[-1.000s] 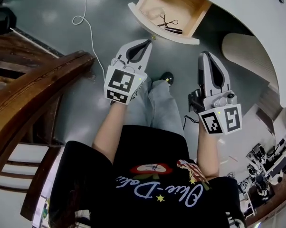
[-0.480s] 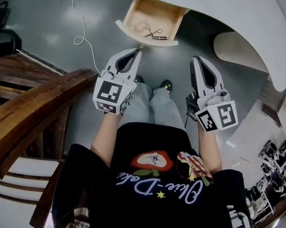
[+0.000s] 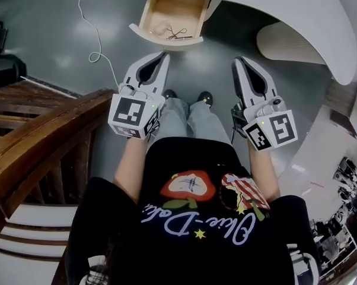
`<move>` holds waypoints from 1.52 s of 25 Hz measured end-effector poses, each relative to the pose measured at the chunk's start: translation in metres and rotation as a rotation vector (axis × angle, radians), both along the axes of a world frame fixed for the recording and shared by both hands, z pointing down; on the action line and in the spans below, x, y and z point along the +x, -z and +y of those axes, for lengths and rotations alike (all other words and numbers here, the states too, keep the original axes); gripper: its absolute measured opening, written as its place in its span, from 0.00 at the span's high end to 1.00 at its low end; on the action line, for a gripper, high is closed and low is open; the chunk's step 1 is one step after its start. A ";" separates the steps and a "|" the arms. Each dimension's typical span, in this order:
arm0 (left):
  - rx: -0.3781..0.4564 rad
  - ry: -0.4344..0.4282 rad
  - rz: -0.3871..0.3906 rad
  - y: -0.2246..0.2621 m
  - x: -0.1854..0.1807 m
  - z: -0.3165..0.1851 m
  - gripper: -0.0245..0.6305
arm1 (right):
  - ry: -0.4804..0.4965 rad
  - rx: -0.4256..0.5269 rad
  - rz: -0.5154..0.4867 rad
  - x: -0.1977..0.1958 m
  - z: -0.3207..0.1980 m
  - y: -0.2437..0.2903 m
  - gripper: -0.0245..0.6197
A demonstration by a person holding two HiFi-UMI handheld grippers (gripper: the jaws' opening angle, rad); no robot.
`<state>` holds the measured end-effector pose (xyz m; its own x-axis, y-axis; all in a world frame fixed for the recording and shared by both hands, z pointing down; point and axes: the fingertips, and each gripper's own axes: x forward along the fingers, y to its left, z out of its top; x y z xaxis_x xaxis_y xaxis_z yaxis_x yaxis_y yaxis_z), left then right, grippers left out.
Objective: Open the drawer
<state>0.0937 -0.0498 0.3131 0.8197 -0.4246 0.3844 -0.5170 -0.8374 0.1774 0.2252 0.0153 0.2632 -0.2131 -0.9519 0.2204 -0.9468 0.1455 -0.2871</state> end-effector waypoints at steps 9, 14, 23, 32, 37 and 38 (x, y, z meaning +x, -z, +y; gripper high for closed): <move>0.050 -0.027 0.017 0.024 0.014 0.013 0.96 | -0.034 0.023 -0.003 0.008 0.020 0.012 0.96; 0.061 -0.033 0.036 0.040 0.018 0.021 0.96 | -0.027 0.040 -0.001 0.004 0.027 0.023 0.96; 0.104 -0.046 0.052 0.067 0.017 0.029 0.96 | -0.006 0.074 -0.012 0.000 0.031 0.043 0.96; 0.123 -0.080 0.041 0.084 0.025 0.039 0.96 | -0.010 0.112 -0.032 0.001 0.029 0.066 0.96; 0.142 -0.068 0.048 0.090 0.023 0.035 0.96 | -0.006 0.120 -0.047 0.003 0.025 0.070 0.96; 0.144 -0.065 0.048 0.090 0.023 0.034 0.96 | -0.003 0.121 -0.045 0.003 0.024 0.070 0.96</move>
